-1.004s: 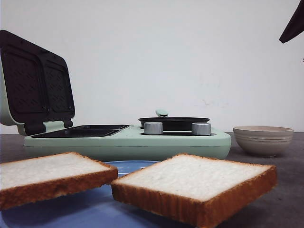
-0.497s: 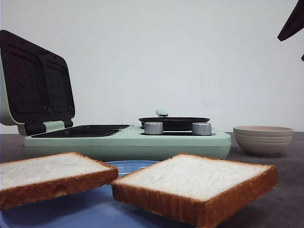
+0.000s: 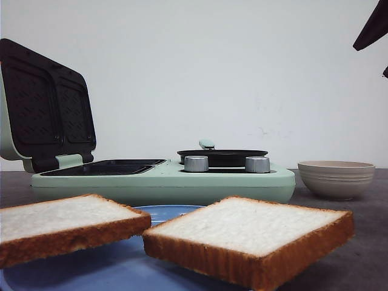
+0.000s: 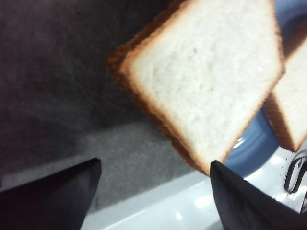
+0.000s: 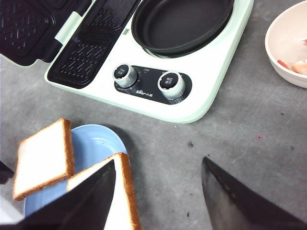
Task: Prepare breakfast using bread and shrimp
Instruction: 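Lower the left gripper onto the bread slice nearest it on the plate, then grasp the bread slice with the left gripper and lift it, then lower the bread onto the nearer press plate and open the left gripper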
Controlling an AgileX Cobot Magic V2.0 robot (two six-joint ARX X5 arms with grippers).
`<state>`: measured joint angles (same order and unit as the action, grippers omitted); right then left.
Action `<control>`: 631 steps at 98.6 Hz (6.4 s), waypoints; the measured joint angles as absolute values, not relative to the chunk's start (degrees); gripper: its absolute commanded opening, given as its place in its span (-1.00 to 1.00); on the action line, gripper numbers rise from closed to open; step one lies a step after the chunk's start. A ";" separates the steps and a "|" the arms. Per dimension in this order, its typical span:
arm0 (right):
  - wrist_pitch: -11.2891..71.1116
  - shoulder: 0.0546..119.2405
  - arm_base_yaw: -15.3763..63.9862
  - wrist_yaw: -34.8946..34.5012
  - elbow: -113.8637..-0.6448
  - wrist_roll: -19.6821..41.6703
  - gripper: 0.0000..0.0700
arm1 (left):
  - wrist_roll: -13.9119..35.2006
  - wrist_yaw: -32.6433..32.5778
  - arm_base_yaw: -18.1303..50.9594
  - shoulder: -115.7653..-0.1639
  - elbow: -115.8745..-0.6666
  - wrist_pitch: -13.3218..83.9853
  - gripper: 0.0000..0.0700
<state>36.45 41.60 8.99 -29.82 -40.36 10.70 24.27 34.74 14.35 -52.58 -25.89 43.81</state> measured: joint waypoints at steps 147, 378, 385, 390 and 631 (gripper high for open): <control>36.47 41.60 8.99 -29.82 -40.36 10.55 -0.02 | 37.01 33.32 18.31 -52.18 -16.12 13.17 -0.99; 36.71 41.60 8.99 -29.82 -40.36 7.29 -0.02 | -36.86 -29.41 30.59 -101.65 -76.84 15.27 -0.99; 36.71 41.60 8.99 -29.82 -40.36 7.27 -0.02 | -37.76 -30.09 30.20 -102.76 -77.10 15.46 -0.99; 36.73 41.60 8.99 -29.82 -40.36 7.27 -0.02 | -38.28 -30.09 29.87 -103.09 -77.23 15.44 -0.99; 36.75 41.60 8.99 -29.82 -40.36 7.25 -0.02 | -24.27 -11.77 26.22 -103.11 -77.62 20.01 0.26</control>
